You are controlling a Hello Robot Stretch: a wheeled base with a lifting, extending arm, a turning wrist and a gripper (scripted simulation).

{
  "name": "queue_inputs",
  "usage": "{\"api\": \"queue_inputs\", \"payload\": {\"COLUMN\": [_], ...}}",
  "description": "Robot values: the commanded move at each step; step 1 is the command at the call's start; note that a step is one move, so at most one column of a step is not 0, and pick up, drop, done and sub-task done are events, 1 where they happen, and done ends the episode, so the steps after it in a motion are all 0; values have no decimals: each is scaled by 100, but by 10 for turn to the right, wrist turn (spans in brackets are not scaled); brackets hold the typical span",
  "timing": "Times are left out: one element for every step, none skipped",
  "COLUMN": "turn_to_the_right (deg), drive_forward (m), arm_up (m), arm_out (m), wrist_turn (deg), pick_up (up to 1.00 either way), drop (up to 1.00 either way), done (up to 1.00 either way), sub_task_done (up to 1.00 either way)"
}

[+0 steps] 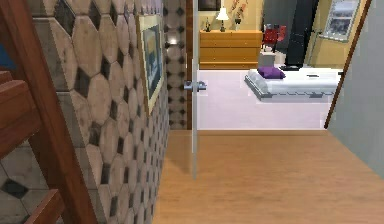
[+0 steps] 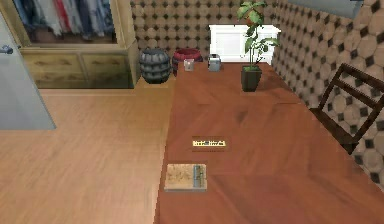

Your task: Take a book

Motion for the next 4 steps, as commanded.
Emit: {"api": "queue_inputs", "payload": {"turn_to_the_right": [0, 0, 0, 0], "drive_forward": [0, 0, 0, 0], "arm_up": [50, 24, 0, 0], "arm_out": [0, 0, 26, 2], "wrist_turn": [0, 0, 0, 0], "pick_up": [0, 0, 0, 0], "drop": [0, 0, 0, 0], "done": [0, 0, 0, 0], "sub_task_done": [0, 0, 0, 0]}}
